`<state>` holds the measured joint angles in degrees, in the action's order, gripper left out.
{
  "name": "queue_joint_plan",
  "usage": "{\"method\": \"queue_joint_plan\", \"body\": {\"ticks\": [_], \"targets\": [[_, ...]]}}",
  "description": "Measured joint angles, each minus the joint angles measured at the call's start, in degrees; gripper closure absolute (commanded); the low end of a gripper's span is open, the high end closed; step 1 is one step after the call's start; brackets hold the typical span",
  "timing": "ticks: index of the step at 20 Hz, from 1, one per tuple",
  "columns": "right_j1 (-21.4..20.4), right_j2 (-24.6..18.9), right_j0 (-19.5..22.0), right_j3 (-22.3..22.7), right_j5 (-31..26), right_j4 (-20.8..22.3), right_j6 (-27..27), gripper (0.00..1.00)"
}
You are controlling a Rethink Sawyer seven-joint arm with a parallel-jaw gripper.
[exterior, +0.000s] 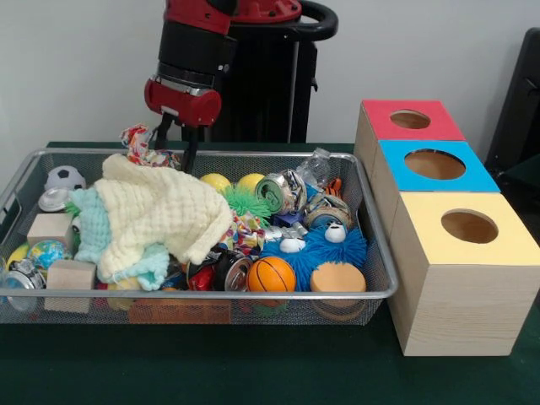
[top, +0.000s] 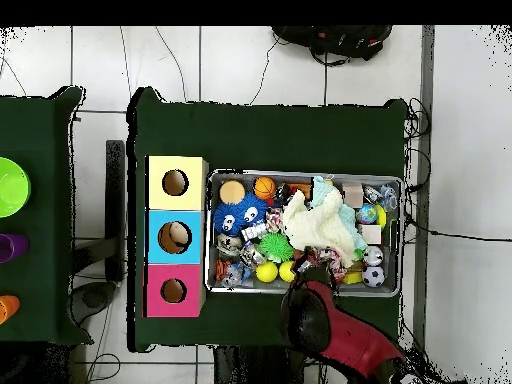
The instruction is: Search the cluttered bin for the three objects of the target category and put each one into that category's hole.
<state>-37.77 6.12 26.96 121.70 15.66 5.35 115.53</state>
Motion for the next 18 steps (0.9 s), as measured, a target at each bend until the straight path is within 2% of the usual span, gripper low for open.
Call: {"method": "queue_joint_plan", "body": {"ticks": [3, 5, 8, 11, 14, 18], "targets": [[-0.1, -0.2, 1.5, 0.5, -0.5, -1.0, 0.0, 0.0], [0.6, 1.4, -0.2, 0.2, -1.4, -2.7, 0.0, 0.0], [2.3, 4.6, -5.2, -0.5, -4.3, -7.1, 0.0, 0.0], [3.7, 5.2, -8.7, -0.6, -6.2, -9.4, 0.0, 0.0], [4.8, 5.2, -10.6, -0.6, -6.4, -10.0, 0.0, 0.0], [6.3, 5.1, -10.7, -0.7, -6.4, -10.0, 0.0, 0.0]]}}
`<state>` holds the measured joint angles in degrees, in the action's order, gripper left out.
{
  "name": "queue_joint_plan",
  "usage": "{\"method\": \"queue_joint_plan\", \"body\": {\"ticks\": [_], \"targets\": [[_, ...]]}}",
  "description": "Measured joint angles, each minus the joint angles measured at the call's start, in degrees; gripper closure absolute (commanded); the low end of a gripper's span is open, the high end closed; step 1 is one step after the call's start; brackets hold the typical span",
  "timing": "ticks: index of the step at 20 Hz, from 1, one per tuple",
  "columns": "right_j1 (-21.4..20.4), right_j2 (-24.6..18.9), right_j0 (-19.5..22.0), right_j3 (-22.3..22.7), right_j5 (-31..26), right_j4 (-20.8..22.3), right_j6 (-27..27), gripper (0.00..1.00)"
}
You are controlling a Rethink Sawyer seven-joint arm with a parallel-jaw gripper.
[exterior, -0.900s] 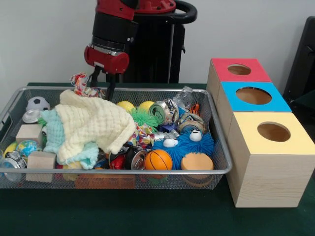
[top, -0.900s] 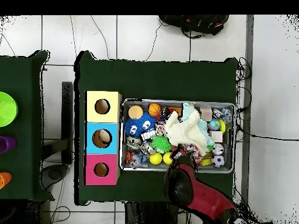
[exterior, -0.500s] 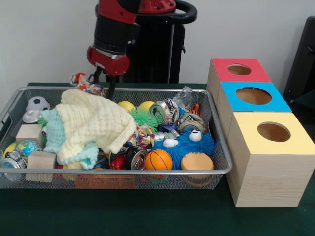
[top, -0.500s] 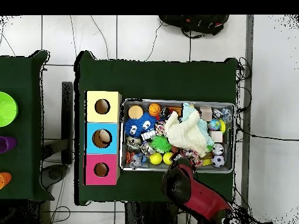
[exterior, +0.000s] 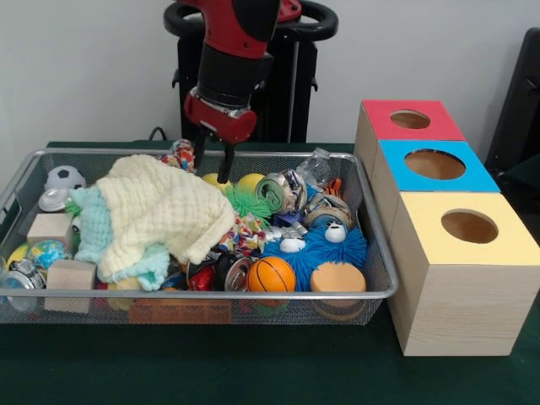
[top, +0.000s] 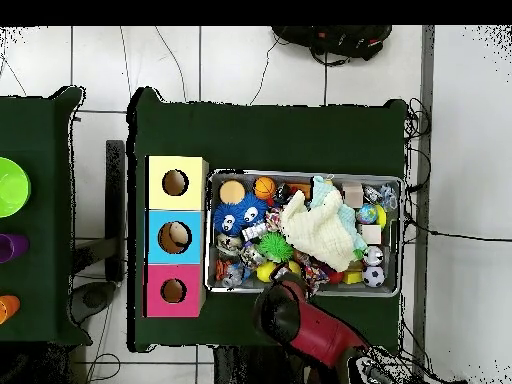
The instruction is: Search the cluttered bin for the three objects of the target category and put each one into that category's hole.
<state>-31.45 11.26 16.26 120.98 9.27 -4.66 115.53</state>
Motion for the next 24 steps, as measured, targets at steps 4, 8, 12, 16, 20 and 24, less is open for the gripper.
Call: {"method": "queue_joint_plan", "body": {"ticks": [4, 8, 12, 16, 20, 24], "targets": [[1.6, -1.4, 2.6, -1.1, 0.0, 0.0, 0.0, 0.0], [3.5, -2.9, 5.6, -5.1, 0.0, 0.1, 0.0, 0.0], [3.9, -4.2, 7.8, -8.7, 0.0, 0.7, 0.0, 0.0], [5.2, -6.7, 12.8, -12.4, 0.1, 4.0, 0.0, 0.0], [8.2, -10.1, 17.3, -13.7, 0.1, 8.2, 0.0, 0.0], [9.4, -12.2, 18.9, -13.7, 0.1, 10.7, 0.0, 0.0]]}}
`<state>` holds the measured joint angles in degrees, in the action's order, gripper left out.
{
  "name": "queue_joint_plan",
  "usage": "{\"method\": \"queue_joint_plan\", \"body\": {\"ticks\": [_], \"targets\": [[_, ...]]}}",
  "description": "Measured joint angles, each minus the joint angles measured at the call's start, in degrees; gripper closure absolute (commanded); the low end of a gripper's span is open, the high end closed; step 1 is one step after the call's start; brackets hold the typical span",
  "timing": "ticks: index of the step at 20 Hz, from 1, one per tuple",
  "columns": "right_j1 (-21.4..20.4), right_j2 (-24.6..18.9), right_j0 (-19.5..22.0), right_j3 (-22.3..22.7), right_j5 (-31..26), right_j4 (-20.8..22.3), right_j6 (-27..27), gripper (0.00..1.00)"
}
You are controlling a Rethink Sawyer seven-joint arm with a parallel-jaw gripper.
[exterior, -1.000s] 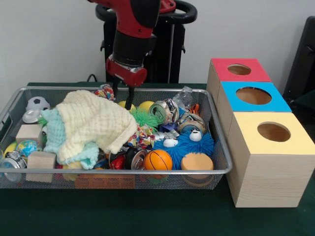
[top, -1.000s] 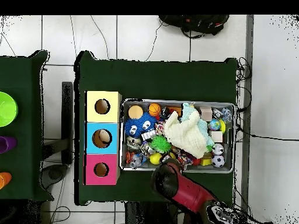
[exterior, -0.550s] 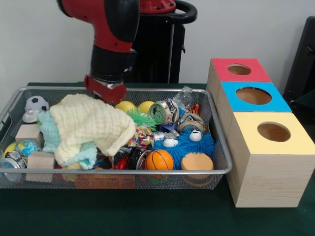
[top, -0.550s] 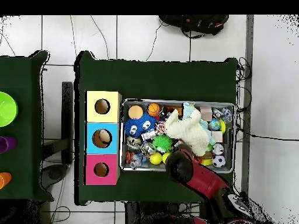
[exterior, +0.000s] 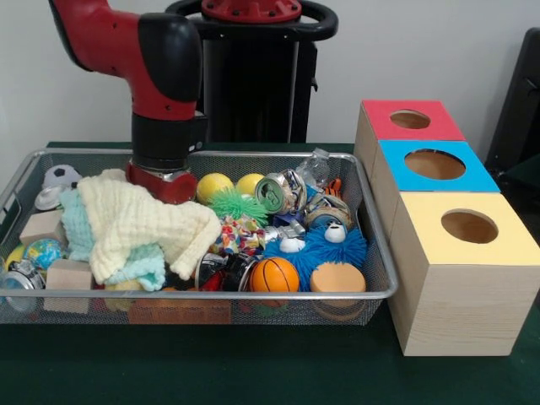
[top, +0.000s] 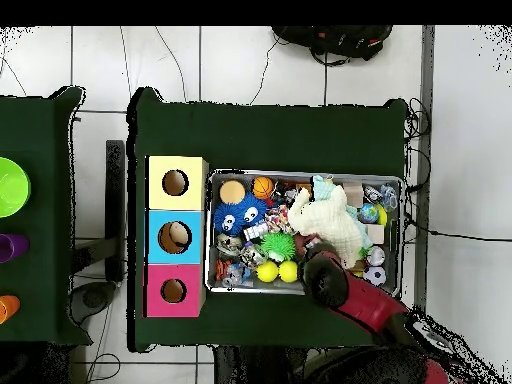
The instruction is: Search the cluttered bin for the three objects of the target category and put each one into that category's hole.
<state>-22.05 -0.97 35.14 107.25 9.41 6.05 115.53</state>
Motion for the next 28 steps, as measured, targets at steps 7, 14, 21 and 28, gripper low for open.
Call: {"method": "queue_joint_plan", "body": {"ticks": [7, 14, 21, 28], "targets": [[-0.3, -3.1, 3.4, 0.0, -0.1, 4.6, 0.0, 0.0], [-1.1, -6.1, 7.1, 0.9, -1.1, 8.3, 0.0, 0.0], [-1.8, -6.3, 5.7, 1.2, -1.6, 8.2, 0.0, 0.0], [-1.8, -5.7, 2.9, 1.2, -0.8, 6.9, 0.0, 0.0]]}}
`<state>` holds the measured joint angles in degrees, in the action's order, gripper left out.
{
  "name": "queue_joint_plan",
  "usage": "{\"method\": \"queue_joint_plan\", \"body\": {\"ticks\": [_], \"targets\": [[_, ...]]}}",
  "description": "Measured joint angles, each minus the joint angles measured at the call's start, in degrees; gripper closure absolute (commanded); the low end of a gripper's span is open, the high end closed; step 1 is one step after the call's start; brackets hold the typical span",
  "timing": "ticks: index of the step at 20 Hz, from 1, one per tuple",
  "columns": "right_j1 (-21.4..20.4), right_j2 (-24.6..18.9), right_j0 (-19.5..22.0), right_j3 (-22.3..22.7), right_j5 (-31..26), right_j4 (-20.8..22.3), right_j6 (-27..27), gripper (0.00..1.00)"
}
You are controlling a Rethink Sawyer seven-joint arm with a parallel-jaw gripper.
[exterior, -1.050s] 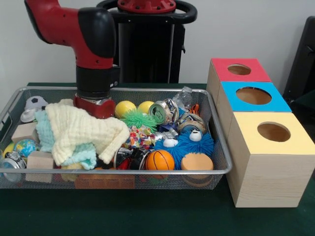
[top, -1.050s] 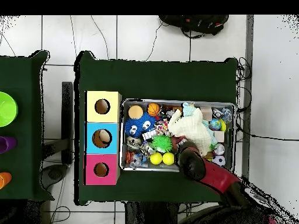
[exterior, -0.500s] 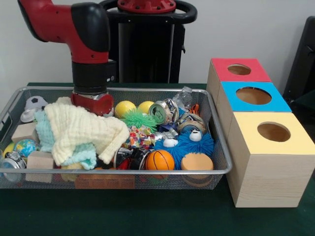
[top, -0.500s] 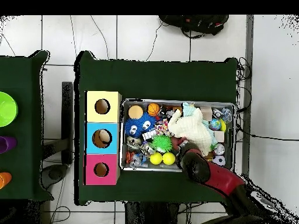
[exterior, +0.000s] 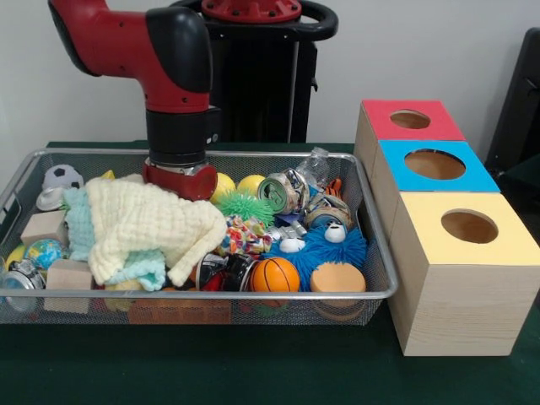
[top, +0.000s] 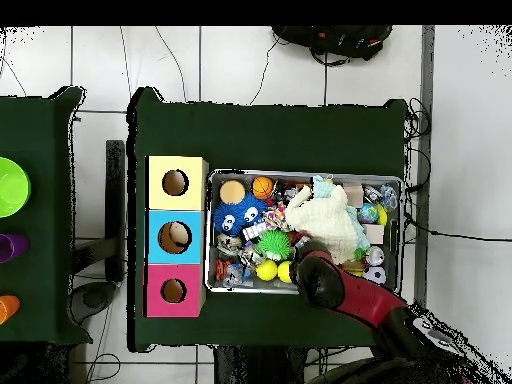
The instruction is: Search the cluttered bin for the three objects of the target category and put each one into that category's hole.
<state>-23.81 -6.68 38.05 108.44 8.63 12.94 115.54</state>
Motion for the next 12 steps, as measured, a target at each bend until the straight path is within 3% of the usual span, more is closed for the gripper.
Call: {"method": "queue_joint_plan", "body": {"ticks": [12], "targets": [[0.0, 0.2, -0.3, 0.0, 1.5, -0.3, 0.0, 0.0]]}}
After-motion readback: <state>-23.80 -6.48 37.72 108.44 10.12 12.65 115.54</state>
